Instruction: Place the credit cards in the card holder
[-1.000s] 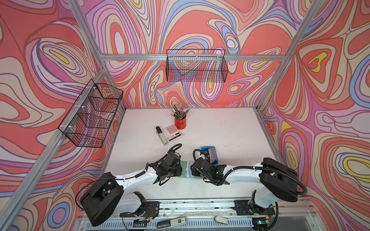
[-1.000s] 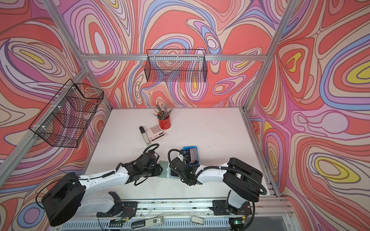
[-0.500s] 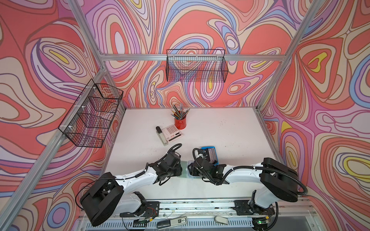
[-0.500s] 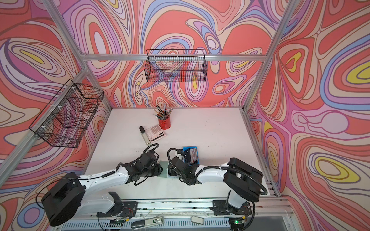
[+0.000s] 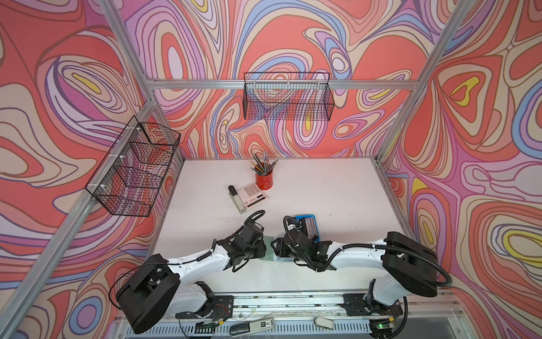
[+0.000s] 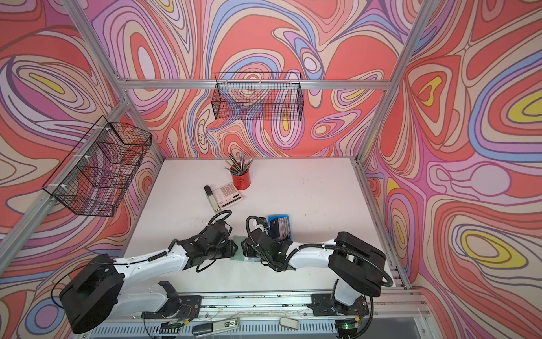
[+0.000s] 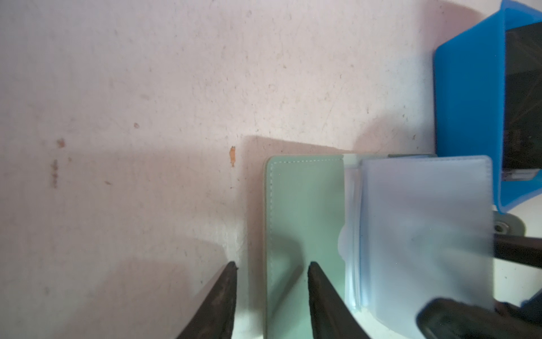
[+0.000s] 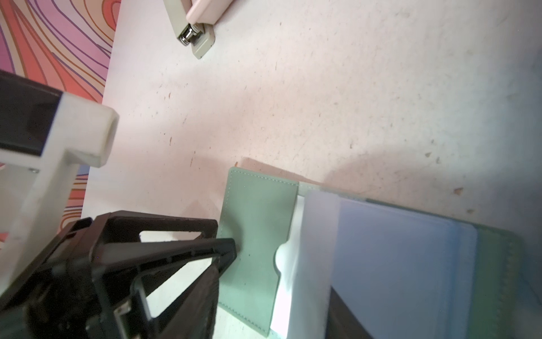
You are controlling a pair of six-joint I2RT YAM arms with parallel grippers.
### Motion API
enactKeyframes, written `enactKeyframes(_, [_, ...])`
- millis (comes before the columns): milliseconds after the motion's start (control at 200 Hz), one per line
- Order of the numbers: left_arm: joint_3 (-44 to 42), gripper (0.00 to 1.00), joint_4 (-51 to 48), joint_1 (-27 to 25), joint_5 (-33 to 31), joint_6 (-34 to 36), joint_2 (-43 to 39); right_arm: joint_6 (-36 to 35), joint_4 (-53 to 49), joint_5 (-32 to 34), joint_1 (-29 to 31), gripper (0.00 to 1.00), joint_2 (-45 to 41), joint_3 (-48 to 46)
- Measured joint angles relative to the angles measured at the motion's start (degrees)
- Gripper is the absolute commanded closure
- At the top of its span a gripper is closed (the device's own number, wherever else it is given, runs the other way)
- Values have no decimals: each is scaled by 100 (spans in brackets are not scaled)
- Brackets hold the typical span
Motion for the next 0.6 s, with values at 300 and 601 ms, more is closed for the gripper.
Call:
enactKeyframes(300, [-98, 57, -2, 33, -33, -48, -247, -20, 302, -225, 0, 48, 35, 0])
enactKeyframes(601, [-199, 57, -339, 334, -291, -125, -918, -13, 708, -562, 0, 46, 568, 35])
